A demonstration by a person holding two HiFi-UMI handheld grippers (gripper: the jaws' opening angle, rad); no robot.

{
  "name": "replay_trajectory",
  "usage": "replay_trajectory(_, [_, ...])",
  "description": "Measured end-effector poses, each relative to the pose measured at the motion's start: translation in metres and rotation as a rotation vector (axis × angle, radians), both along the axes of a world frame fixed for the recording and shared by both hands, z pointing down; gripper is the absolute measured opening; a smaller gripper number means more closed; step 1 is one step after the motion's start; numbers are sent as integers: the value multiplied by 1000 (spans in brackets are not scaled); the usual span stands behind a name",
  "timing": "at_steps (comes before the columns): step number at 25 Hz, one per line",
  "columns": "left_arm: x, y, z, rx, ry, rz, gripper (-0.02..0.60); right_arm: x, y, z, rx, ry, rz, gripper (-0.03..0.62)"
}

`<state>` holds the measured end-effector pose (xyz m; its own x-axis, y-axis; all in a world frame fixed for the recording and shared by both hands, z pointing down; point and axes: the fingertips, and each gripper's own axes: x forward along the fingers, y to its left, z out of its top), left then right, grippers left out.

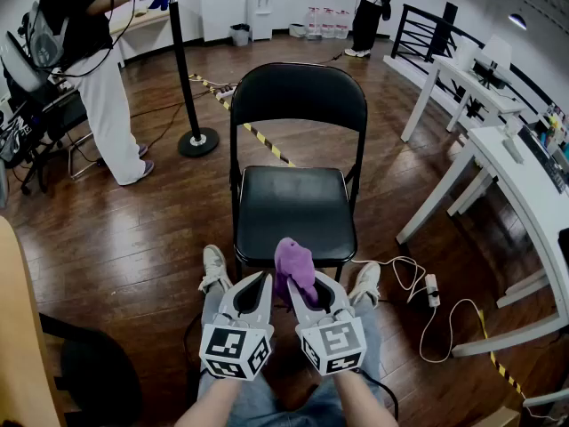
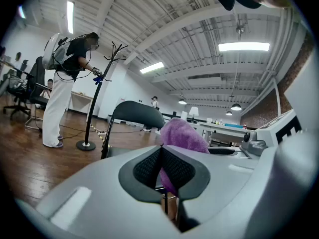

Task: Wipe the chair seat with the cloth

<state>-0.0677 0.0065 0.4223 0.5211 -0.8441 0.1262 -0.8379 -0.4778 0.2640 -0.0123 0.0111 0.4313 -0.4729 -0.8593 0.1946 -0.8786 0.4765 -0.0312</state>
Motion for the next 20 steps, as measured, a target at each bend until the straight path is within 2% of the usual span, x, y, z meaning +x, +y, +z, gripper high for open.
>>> replay_trajectory(6, [0, -45, 6, 3, -5, -9, 3, 4, -44, 8, -5, 0, -2, 94])
replay_trajectory(20, [-8, -95, 20, -23, -26, -46, 3, -4, -96, 21, -29, 15, -40, 94])
